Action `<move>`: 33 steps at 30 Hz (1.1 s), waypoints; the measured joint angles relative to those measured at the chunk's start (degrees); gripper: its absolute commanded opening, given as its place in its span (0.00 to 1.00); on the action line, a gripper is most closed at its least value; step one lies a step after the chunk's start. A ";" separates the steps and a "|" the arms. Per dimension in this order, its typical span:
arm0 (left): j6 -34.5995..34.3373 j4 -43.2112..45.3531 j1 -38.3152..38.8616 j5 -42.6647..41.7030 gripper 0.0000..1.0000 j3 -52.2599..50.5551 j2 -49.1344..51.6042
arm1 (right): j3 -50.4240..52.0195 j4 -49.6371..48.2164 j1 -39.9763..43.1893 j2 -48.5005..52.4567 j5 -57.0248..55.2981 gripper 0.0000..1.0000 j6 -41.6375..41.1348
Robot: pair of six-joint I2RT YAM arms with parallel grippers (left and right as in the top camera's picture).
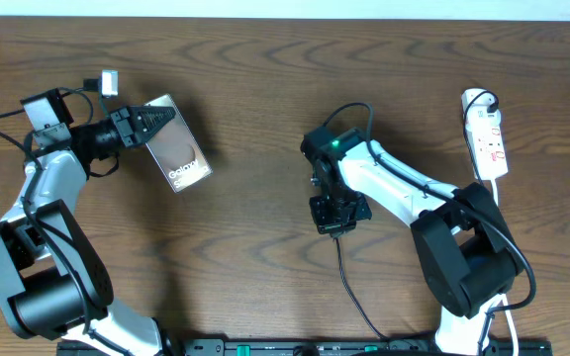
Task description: Plug charger to phone and switch on socket
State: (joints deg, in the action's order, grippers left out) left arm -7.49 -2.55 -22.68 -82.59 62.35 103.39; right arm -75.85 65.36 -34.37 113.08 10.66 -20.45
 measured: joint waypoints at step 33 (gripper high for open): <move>0.00 -0.11 0.00 0.00 0.07 0.00 0.00 | 3.93 -0.46 -0.02 0.00 -0.02 0.01 -1.51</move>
State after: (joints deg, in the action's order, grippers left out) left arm -7.49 -2.66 -22.68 -82.59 62.35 103.39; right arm -71.92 64.90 -34.39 113.08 10.63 -21.96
